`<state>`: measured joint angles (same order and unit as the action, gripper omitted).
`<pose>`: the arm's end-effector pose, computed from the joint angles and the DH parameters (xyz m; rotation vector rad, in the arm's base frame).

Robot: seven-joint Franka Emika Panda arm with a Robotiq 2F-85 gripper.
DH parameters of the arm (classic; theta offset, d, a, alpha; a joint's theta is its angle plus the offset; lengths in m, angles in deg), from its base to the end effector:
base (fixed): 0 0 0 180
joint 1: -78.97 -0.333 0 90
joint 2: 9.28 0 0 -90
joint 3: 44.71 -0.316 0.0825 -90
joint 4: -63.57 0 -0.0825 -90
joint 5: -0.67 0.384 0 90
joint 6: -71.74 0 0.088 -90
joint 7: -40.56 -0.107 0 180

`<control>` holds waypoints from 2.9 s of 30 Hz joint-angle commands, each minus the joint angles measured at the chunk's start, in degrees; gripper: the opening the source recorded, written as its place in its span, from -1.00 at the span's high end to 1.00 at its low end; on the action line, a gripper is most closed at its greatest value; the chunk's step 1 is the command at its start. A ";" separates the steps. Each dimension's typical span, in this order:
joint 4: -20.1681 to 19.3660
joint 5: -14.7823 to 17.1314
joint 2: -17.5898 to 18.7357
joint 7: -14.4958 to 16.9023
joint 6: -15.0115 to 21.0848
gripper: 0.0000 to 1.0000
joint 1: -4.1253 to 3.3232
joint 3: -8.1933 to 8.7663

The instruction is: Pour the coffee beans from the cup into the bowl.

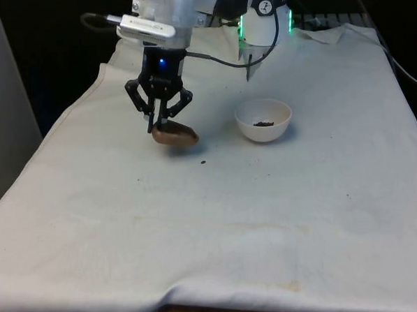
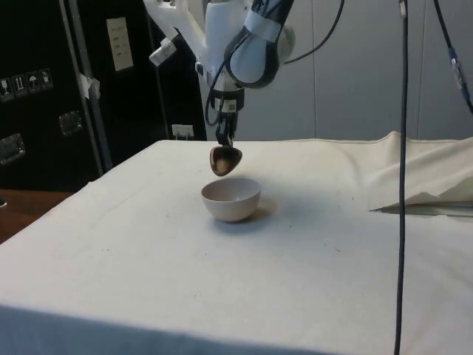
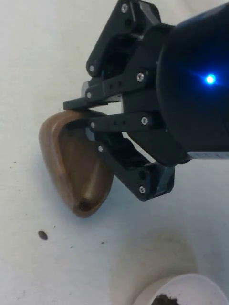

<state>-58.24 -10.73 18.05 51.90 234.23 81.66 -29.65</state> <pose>0.5727 -0.1700 0.2123 2.8740 0.1640 0.2618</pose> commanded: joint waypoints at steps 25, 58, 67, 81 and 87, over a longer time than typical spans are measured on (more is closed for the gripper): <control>3.04 18.85 1.15 15.87 -6.47 1.00 1.38 -1.09; 5.61 28.36 3.09 24.41 -12.72 -0.57 1.20 0.97; 6.07 28.42 3.55 24.41 -13.01 -1.00 1.32 0.97; 5.21 27.90 -0.06 23.95 -15.53 -1.00 0.74 2.12; 4.76 26.70 -2.64 23.26 -17.30 -1.00 0.23 3.09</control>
<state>-53.25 16.89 15.81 75.85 217.16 82.29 -27.12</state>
